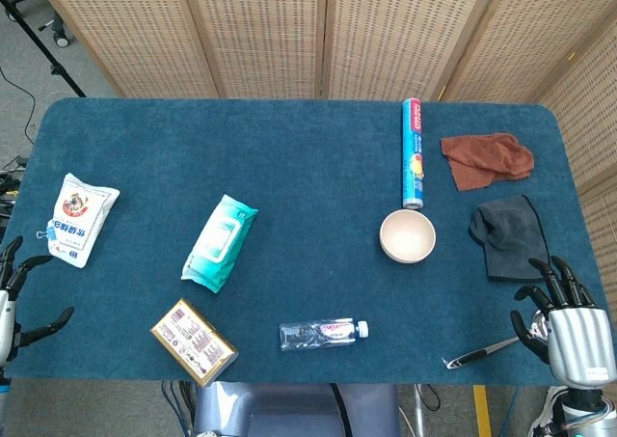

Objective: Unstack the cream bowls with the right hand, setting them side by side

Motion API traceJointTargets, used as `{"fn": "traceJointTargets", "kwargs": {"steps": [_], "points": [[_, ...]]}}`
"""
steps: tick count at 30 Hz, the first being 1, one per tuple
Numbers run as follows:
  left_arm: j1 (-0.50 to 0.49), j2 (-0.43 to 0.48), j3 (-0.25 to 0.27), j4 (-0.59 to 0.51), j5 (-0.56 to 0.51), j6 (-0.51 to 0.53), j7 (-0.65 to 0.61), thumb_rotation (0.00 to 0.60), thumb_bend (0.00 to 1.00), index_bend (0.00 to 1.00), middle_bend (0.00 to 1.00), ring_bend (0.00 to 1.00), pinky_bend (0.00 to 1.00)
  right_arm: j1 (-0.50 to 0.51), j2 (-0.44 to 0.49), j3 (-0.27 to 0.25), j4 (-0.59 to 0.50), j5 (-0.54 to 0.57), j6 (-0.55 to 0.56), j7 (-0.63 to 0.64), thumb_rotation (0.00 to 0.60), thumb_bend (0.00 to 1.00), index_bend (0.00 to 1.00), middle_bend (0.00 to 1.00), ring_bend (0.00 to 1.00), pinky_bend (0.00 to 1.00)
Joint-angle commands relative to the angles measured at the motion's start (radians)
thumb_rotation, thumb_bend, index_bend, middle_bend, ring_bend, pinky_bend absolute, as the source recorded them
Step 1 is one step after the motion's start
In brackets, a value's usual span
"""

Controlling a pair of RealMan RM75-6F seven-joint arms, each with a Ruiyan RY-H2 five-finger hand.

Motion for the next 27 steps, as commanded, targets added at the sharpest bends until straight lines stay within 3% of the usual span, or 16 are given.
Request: {"fn": "traceJointTargets", "kwargs": {"steps": [1,27], "points": [[-0.001,-0.001,0.0,0.002,-0.004,-0.003,0.001,0.6,0.18,0.27,0.0,0.0,0.05,0.0,0.0,-0.001,0.0,0.0,-0.001,0.001,0.6,0.34,0.49,0.21,0.13,0.33],[-0.001,0.011,-0.004,0.008,0.008,0.005,-0.025,0.6,0.18,0.27,0.0,0.0,0.05,0.006,-0.014,-0.006,0.008,0.014,-0.025,-0.02,0.6,0.34,0.49,0.21,0.13,0.33]]}}
